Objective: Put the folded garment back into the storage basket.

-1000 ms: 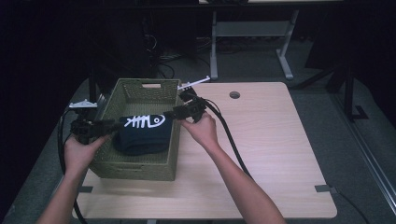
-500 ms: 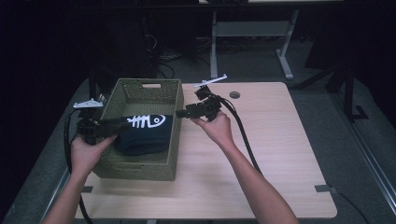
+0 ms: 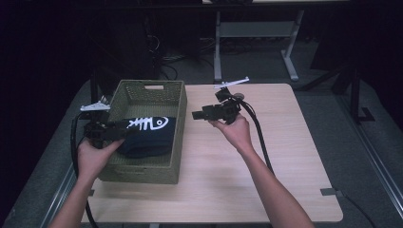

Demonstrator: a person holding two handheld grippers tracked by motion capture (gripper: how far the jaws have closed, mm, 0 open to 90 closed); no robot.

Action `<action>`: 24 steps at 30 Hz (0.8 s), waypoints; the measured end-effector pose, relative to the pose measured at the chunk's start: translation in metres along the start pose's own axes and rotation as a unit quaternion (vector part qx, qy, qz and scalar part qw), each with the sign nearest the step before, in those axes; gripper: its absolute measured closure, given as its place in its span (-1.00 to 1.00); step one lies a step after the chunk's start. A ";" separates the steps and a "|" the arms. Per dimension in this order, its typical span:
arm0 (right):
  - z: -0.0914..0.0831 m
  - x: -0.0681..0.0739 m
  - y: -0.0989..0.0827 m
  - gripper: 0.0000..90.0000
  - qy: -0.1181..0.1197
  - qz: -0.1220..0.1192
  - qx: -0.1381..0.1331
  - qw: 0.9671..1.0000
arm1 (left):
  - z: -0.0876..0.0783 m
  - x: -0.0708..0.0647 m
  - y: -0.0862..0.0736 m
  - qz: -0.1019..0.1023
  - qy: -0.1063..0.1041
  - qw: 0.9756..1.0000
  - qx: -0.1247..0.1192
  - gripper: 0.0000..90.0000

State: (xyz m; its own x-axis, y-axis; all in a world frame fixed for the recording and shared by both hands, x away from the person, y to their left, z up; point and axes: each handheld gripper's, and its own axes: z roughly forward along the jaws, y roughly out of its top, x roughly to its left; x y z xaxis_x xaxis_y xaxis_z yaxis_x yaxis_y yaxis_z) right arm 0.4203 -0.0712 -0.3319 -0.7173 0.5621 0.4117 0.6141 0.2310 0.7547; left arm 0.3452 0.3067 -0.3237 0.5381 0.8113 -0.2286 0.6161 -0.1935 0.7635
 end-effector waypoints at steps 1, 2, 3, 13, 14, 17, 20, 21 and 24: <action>-0.002 -0.001 -0.001 -0.15 -0.001 0.002 -0.001 1.000 | 0.001 -0.001 0.001 0.000 0.000 1.000 -0.001 -0.28; -0.004 -0.002 -0.002 -0.15 -0.002 0.003 -0.002 1.000 | 0.001 -0.002 0.001 0.001 0.000 1.000 0.000 -0.30; -0.006 -0.004 -0.003 -0.16 -0.003 0.003 -0.002 1.000 | 0.002 -0.003 0.002 0.004 0.000 1.000 0.000 -0.31; -0.029 -0.015 -0.007 -0.17 -0.018 0.008 -0.008 1.000 | 0.010 -0.012 0.006 0.009 -0.007 1.000 0.004 -0.38; -0.030 -0.016 -0.007 -0.17 -0.019 0.010 -0.009 1.000 | 0.011 -0.013 0.007 0.010 -0.007 1.000 0.006 -0.38; -0.036 -0.019 -0.008 -0.18 -0.022 0.010 -0.011 1.000 | 0.013 -0.014 0.008 0.009 -0.008 1.000 0.006 -0.40; -0.041 -0.022 -0.009 -0.20 -0.025 0.010 -0.014 1.000 | 0.014 -0.016 0.009 0.009 -0.009 1.000 0.005 -0.42; -0.042 -0.023 -0.010 -0.21 -0.025 0.012 -0.015 0.999 | 0.014 -0.017 0.009 0.009 -0.009 1.000 0.004 -0.43; -0.047 -0.027 -0.012 -0.23 -0.027 0.015 -0.018 0.999 | 0.016 -0.020 0.010 0.012 -0.011 1.000 0.005 -0.43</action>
State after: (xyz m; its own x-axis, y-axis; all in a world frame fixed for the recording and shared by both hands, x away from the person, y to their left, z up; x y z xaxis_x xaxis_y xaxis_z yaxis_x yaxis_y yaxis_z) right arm 0.4168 -0.1262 -0.3280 -0.6792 0.6109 0.4068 0.6221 0.1849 0.7608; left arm 0.3497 0.2798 -0.3207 0.5653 0.7944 -0.2223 0.6081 -0.2193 0.7629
